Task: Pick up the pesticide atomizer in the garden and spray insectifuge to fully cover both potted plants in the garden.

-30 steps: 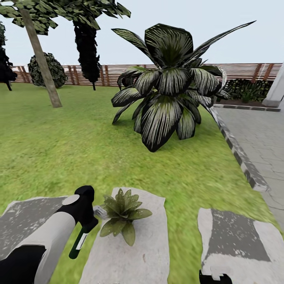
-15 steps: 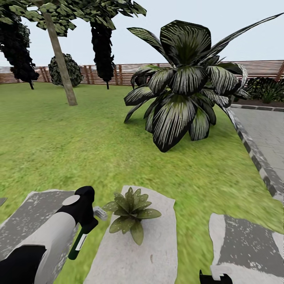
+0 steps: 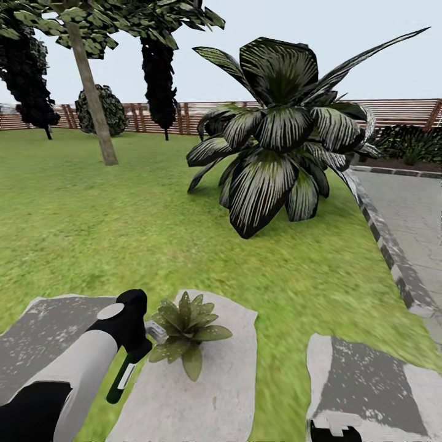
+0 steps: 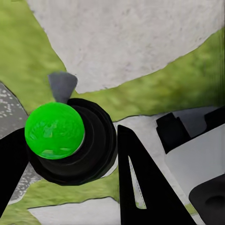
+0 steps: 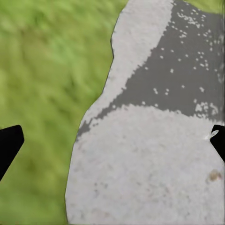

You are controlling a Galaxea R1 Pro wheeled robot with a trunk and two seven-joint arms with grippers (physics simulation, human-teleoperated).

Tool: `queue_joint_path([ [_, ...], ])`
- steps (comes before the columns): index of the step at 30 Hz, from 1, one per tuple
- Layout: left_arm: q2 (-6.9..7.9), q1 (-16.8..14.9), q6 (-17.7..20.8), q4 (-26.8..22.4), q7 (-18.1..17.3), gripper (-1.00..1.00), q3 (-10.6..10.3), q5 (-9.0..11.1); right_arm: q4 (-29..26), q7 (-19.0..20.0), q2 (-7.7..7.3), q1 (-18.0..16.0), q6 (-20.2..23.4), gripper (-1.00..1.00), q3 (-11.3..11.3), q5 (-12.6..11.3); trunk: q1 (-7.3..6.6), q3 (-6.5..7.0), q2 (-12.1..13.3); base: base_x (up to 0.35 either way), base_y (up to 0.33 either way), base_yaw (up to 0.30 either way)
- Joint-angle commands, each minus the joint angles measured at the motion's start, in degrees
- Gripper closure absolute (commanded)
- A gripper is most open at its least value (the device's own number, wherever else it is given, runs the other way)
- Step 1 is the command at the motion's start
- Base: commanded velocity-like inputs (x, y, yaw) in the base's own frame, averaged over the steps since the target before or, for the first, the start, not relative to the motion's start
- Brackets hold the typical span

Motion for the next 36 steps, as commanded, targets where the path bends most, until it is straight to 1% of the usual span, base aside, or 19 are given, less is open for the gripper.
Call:
queue_joint_path([
  [1, 0.03, 0.0, 0.5, -0.1, -0.6, 1.0, -0.2, -0.4, 0.0, -0.2, 0.0, 0.0, -0.1, -1.0, 0.5, -0.4, -0.02, -0.05, 0.0, -0.083, -0.273, 0.0],
  [8, 0.03, 0.0, 0.6, -0.1, -0.6, 1.0, -0.2, -0.3, 0.0, -0.2, 0.0, 0.0, -0.1, -1.0, 0.5, -0.4, -0.02, -0.05, 0.0, -0.132, -0.27, 0.002],
  [11, 0.03, 0.0, 0.6, -0.1, -0.6, 1.0, -0.2, -0.3, 0.0, -0.2, 0.0, 0.0, -0.1, -1.0, 0.5, -0.4, -0.02, -0.05, 0.0, -0.143, -0.268, 0.106],
  [23, 0.15, 0.0, 0.6, 0.2, -0.6, 1.0, -0.2, -0.4, 0.0, -0.2, 0.09, 0.0, -0.1, -1.0, 0.5, -0.4, -0.02, -0.05, 0.0, -0.147, -0.264, 0.267],
  [28, 0.38, 0.6, 0.7, 0.2, -0.7, 1.0, -0.2, -0.4, 0.0, -0.2, 0.09, 0.0, -0.1, -1.0, 0.5, -0.4, -0.02, -0.05, 0.0, -0.106, -0.263, 0.277],
  [33, 0.57, 0.9, 0.8, 0.2, -0.6, 1.0, -0.2, -0.3, 0.0, -0.2, 0.09, 0.0, -0.1, -1.0, 0.5, -0.4, -0.02, -0.05, 0.0, 0.004, -0.263, 0.236],
  [36, 0.46, 1.4, 0.8, 0.2, 0.8, 1.0, -0.1, -0.2, 0.0, -0.2, 0.09, 0.0, -0.1, -1.0, 0.5, -0.4, -0.02, -0.05, 0.0, 0.16, -0.238, 0.047],
])
